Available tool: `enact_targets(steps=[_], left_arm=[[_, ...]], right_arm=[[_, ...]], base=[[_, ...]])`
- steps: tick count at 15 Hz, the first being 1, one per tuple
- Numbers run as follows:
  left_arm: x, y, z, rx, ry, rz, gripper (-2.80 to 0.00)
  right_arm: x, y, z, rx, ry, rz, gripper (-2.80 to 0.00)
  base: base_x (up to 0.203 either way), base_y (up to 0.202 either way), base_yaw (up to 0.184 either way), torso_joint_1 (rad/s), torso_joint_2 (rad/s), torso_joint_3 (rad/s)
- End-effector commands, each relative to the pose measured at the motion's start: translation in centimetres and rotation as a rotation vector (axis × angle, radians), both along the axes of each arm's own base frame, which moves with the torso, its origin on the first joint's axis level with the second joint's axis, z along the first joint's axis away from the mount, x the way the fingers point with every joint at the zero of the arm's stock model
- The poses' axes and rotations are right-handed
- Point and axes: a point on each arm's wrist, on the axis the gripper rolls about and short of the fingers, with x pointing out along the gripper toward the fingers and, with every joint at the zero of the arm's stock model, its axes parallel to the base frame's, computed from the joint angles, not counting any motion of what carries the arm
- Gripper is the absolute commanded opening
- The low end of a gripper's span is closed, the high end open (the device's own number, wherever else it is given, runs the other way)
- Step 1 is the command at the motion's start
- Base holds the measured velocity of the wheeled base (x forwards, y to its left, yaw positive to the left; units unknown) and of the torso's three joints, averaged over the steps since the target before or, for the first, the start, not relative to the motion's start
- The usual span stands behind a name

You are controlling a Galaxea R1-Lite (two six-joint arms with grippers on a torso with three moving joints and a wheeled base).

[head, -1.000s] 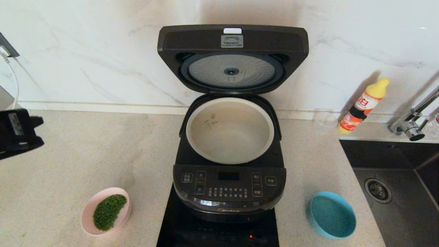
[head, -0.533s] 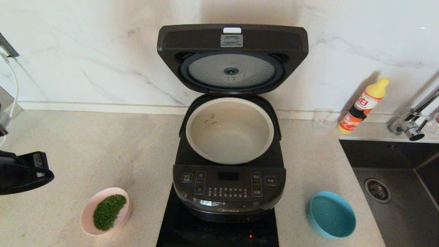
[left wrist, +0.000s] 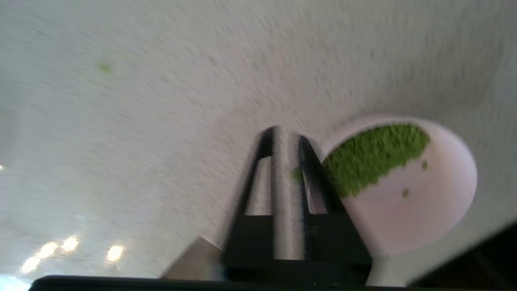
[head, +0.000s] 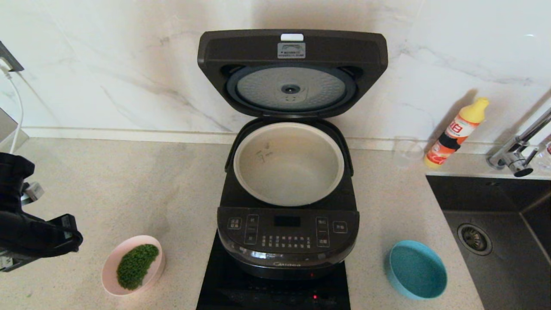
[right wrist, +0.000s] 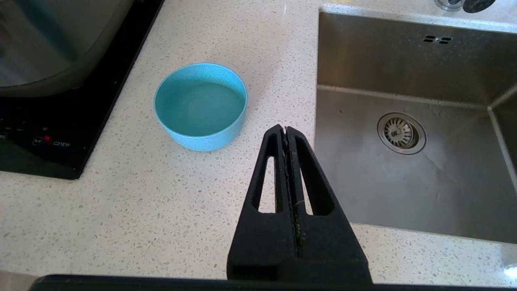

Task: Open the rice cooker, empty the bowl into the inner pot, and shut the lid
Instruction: Pick up the bowl on the table

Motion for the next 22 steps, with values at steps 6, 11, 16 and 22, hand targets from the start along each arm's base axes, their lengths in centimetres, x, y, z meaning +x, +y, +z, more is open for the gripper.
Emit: enact_targets(steps=[6,11,16,22], left_arm=[[-1.0,-0.6,-2.7,-0.094,0.07,-0.045,0.0],[-0.4,-1.6,-4.2,-0.095,0.065,-0.096,0.0],[0.7,-1.5,-5.9,-0.109,0.088,-0.097,0.0],[1.4,-1.3,-6.8,-0.109,0.088,-0.096,0.0]], right_arm=[[0.0,0.0,0.0,0.0,0.0,0.0,-2.8],[0.0,0.0,0.0,0.0,0.0,0.0,-2.8],[0.0,0.0,0.0,0.0,0.0,0.001,-2.8],[0.0,0.0,0.0,0.0,0.0,0.0,-2.8]], base=[[0.0,0.0,0.0,0.0,0.0,0.0],[0.0,0.0,0.0,0.0,0.0,0.0],[0.0,0.0,0.0,0.0,0.0,0.0],[0.0,0.0,0.0,0.0,0.0,0.0]])
